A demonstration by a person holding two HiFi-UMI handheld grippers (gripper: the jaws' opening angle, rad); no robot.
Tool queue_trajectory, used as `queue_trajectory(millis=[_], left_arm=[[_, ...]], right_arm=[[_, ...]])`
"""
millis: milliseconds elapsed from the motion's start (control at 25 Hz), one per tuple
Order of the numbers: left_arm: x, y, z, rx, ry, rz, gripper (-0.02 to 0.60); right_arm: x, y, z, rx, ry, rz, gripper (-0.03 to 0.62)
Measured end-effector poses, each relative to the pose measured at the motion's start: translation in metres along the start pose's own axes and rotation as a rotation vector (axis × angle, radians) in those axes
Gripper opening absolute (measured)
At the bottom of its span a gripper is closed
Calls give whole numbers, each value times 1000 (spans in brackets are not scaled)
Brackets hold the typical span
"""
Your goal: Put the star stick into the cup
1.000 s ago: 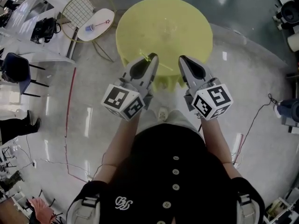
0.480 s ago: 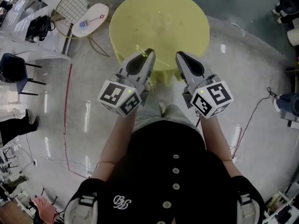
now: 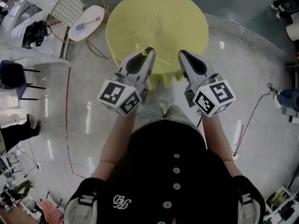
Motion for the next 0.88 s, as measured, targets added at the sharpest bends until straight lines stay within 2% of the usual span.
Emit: queue_trajectory(millis=[400,600,880], left_arm=[[-34,47,17,11,-15,-28,23],[-58,81,32,15,4,-51,23],[-74,119,61,12,8,-74,23]], right_arm=[[38,40,9,4,5,-37,5],[64,68,18,20,6,-46,4],[100,86,35,48,21,-106,3]])
Point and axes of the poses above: the fingertips, and each gripper's own axes: y forward along the fingers, x to its right, z out of its top, the point moved 10 cm from there along -y, backward along the fingers, and after that the axes turned 15 degrees about z, right-handed, at the moved point
